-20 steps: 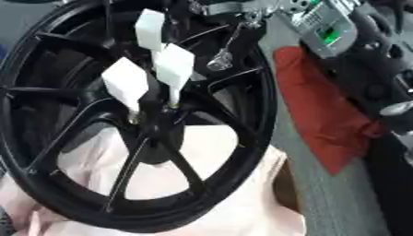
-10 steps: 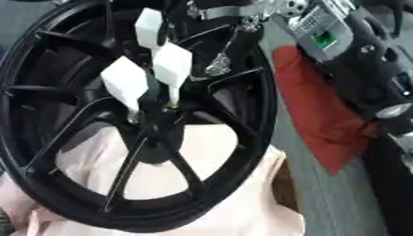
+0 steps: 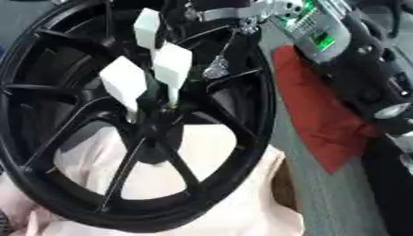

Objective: Pull the pin out of the wheel hub.

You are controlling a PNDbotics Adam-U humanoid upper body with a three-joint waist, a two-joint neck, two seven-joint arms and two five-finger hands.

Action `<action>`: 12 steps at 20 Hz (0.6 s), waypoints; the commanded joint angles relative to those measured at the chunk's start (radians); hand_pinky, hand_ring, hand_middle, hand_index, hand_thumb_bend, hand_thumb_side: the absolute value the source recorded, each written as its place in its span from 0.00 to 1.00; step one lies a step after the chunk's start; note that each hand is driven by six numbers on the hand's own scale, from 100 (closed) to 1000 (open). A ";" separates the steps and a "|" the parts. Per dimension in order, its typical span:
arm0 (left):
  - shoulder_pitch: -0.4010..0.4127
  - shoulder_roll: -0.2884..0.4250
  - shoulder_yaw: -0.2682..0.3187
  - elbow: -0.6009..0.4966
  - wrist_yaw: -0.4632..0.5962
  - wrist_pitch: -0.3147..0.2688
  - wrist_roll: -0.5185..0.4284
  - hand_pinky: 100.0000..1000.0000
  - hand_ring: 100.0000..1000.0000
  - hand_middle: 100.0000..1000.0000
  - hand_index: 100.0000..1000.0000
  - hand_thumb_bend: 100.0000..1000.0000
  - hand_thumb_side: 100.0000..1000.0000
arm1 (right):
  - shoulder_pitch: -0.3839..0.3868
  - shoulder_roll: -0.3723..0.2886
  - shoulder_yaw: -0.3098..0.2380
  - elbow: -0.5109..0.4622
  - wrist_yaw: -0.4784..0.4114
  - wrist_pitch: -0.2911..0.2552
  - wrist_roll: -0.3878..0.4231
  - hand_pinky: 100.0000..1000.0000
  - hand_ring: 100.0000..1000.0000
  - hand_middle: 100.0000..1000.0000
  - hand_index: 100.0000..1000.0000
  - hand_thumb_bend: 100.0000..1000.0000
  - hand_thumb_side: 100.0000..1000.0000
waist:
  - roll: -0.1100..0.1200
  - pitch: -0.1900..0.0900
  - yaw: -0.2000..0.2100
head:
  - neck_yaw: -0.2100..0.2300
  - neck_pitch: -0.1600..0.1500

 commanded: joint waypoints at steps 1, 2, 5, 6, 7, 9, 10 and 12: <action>-0.010 0.009 0.013 -0.009 -0.005 -0.003 -0.003 0.63 0.46 0.47 0.65 0.32 0.47 | -0.011 -0.017 -0.006 -0.007 -0.008 -0.110 0.119 0.54 0.55 0.58 0.77 0.27 0.12 | 0.005 -0.025 -0.002 | -0.002 0.003; -0.010 0.009 0.013 -0.009 -0.005 -0.003 -0.003 0.63 0.46 0.47 0.65 0.32 0.47 | -0.011 -0.016 -0.005 -0.007 -0.008 -0.109 0.121 0.54 0.55 0.58 0.77 0.28 0.12 | 0.005 -0.026 -0.002 | -0.003 0.004; -0.011 0.009 0.014 -0.009 -0.005 -0.003 -0.003 0.63 0.46 0.47 0.65 0.32 0.47 | -0.009 -0.011 -0.003 -0.007 -0.008 -0.109 0.125 0.54 0.55 0.57 0.76 0.28 0.11 | 0.004 -0.028 -0.003 | -0.002 0.002; -0.011 0.009 0.014 -0.008 -0.005 -0.003 -0.003 0.63 0.46 0.47 0.65 0.32 0.47 | -0.009 -0.010 -0.002 -0.007 -0.007 -0.110 0.125 0.53 0.55 0.57 0.76 0.28 0.11 | 0.004 -0.028 -0.003 | -0.001 0.001; -0.011 0.008 0.014 -0.008 -0.005 -0.002 -0.004 0.63 0.46 0.47 0.65 0.32 0.47 | -0.009 -0.008 -0.001 -0.007 -0.007 -0.111 0.124 0.53 0.55 0.57 0.76 0.28 0.10 | 0.003 -0.027 -0.003 | -0.001 0.000; -0.011 0.008 0.013 -0.007 -0.005 -0.001 -0.006 0.63 0.46 0.47 0.65 0.32 0.47 | -0.009 -0.007 0.001 -0.007 -0.010 -0.114 0.119 0.53 0.55 0.57 0.76 0.27 0.08 | 0.003 -0.027 -0.002 | -0.002 -0.002; -0.011 0.007 0.013 -0.008 -0.005 -0.001 -0.007 0.63 0.46 0.47 0.65 0.32 0.47 | -0.009 -0.006 0.001 -0.007 -0.011 -0.115 0.117 0.52 0.55 0.57 0.75 0.27 0.07 | 0.002 -0.027 -0.001 | -0.002 -0.003; -0.011 0.007 0.014 -0.007 -0.005 -0.001 -0.007 0.63 0.46 0.47 0.65 0.32 0.47 | -0.008 -0.004 0.003 -0.007 -0.014 -0.118 0.113 0.52 0.54 0.57 0.75 0.25 0.06 | 0.002 -0.026 0.000 | -0.002 -0.003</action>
